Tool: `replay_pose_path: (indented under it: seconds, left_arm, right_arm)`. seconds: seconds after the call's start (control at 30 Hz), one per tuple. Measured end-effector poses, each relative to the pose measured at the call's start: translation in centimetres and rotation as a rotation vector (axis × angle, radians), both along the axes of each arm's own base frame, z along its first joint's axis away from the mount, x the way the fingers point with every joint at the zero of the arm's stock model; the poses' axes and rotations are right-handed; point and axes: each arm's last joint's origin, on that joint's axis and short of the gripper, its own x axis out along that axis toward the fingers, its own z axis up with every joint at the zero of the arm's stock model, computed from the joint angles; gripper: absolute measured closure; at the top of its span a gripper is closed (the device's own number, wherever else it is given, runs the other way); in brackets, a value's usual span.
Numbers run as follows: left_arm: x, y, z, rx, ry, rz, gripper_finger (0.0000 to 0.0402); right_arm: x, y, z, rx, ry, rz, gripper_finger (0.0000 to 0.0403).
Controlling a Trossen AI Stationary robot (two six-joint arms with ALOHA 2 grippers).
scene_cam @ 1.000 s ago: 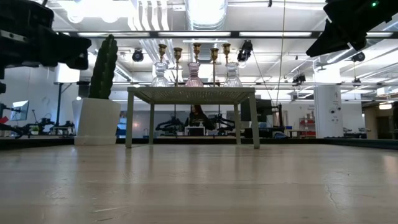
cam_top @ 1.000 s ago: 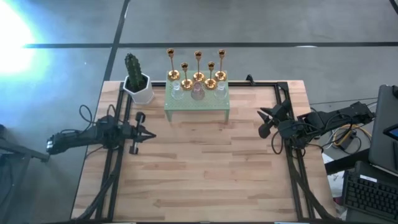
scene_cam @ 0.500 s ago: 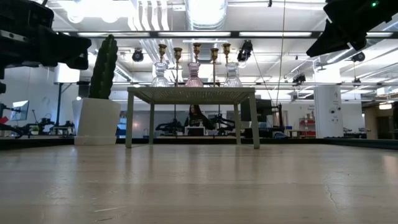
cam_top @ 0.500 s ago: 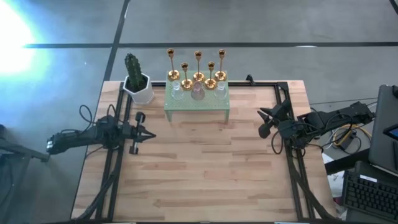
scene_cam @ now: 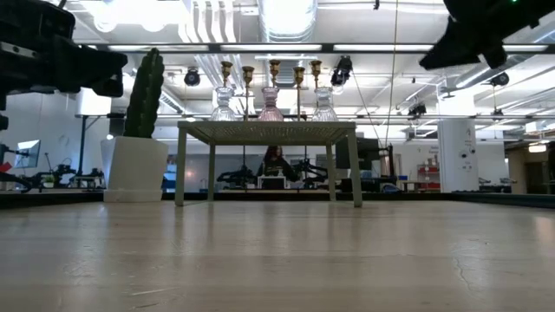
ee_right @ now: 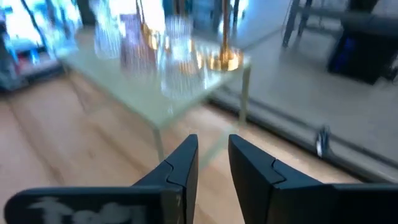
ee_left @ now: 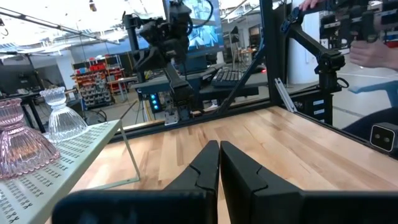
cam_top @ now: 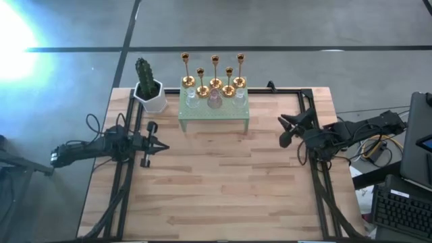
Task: Pick & Place candle stick holders
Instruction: Return to Home Position
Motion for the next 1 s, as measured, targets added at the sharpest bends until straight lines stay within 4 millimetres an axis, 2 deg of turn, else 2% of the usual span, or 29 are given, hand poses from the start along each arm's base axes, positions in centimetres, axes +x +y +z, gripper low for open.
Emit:
replay_pose_path:
  seconds: [0.07, 0.13, 0.23, 0.3, 0.47, 0.7, 0.87, 1.0]
  left_arm:
    - [0.0, 0.0, 0.0, 0.0, 0.001, 0.0, 0.0383]
    - [0.0, 0.0, 0.0, 0.0, 0.001, 0.0, 0.0383]
    - [0.0, 0.0, 0.0, 0.0, 0.001, 0.0, 0.0383]
    - [0.0, 0.0, 0.0, 0.0, 0.002, 0.0, 0.0383]
    - [0.0, 0.0, 0.0, -0.001, 0.002, 0.0, 0.0383]
    - [0.0, 0.0, 0.0, 0.0, 0.002, 0.0, 0.0383]
    - [0.0, 0.0, 0.0, -0.001, 0.003, 0.0, 0.0383]
    - [0.0, 0.0, 0.0, 0.0, 0.003, 0.0, 0.0383]
  right_arm:
    - [0.5, 0.1, 0.1, -0.052, -0.043, 0.034, 0.0314]
    - [1.0, 0.2, -0.1, -0.149, -0.074, 0.156, 0.0312]
    - [1.3, 0.3, -0.9, -0.265, -0.24, 0.369, 0.0309]
    - [0.9, 0.1, -1.9, -0.302, -0.313, 0.439, 0.031]
    - [-0.3, -0.7, -4.3, -0.313, -0.379, 0.366, 0.032]
    - [-1.5, -0.8, -6.4, -0.407, -0.366, 0.469, 0.0332]
    - [-2.2, -0.9, -8.6, -0.34, -0.346, 0.482, 0.0334]
    - [-2.6, -0.9, -9.3, -0.312, -0.303, 0.553, 0.0326]
